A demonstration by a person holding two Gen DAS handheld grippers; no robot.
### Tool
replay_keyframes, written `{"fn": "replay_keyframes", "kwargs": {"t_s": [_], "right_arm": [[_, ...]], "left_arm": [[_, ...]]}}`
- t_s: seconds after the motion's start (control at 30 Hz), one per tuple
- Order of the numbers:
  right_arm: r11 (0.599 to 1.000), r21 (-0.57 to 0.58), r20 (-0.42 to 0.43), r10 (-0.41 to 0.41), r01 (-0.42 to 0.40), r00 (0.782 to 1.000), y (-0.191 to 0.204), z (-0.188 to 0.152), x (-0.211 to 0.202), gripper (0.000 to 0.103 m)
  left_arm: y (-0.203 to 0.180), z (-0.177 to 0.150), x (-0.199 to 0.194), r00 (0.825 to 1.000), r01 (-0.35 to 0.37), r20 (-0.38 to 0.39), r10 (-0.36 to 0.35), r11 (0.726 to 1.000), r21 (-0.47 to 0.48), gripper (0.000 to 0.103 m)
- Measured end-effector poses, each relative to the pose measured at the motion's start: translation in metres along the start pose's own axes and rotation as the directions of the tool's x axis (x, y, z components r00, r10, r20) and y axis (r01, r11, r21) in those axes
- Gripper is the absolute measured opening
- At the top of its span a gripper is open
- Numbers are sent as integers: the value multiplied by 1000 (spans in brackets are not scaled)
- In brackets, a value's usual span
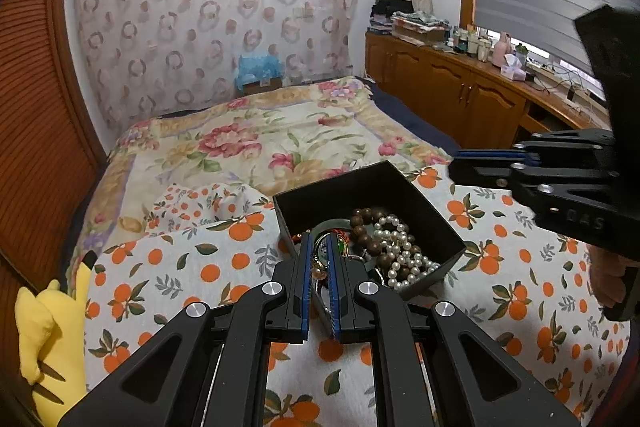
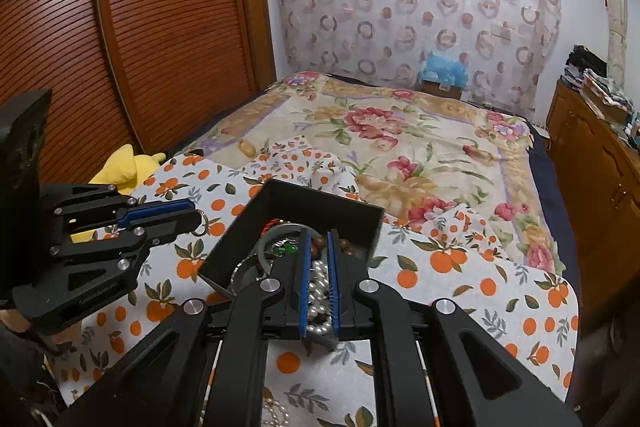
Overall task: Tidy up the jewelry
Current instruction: 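Lower the gold ring into the box with the left tool while the right tool drops the pearls in, then grasp the rose-gold ring with the right tool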
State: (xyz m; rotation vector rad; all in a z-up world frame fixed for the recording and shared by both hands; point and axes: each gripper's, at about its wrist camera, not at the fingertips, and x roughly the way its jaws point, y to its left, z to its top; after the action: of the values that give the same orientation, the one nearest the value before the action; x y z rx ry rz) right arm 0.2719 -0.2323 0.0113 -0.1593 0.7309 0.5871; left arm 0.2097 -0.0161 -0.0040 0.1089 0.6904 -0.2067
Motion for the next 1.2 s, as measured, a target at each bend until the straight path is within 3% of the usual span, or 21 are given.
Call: {"fn": "replay_keyframes", "kwargs": {"t_s": [0.4, 0.47, 0.5, 0.53, 0.67, 0.93, 1.2], "right_arm": [[999, 25, -3, -28, 28, 1000, -23, -32, -12, 10], [999, 24, 1, -28, 27, 1000, -23, -39, -14, 10], [999, 22, 1, -25, 25, 1000, -22, -42, -15, 10], [1000, 21, 3, -23, 23, 1000, -21, -44, -17, 10], [1000, 21, 6, -16, 15, 1000, -16, -59, -23, 10], [1000, 11, -14, 24, -24, 1000, 2, -99, -34, 10], [999, 0, -48, 49, -49, 998, 26, -135, -40, 21]], "left_arm": [[-5, 19, 32, 999, -35, -23, 35, 999, 12, 6], [-6, 20, 31, 999, -27, -21, 27, 1000, 6, 12], [-6, 19, 30, 1000, -25, -20, 25, 1000, 3, 23], [-6, 18, 28, 1000, -20, -12, 20, 1000, 1, 28], [-9, 10, 21, 1000, -16, -9, 16, 1000, 1, 35], [-16, -26, -9, 1000, 17, 12, -17, 1000, 6, 67], [-25, -61, -24, 998, 65, -4, -65, 998, -4, 80]]}}
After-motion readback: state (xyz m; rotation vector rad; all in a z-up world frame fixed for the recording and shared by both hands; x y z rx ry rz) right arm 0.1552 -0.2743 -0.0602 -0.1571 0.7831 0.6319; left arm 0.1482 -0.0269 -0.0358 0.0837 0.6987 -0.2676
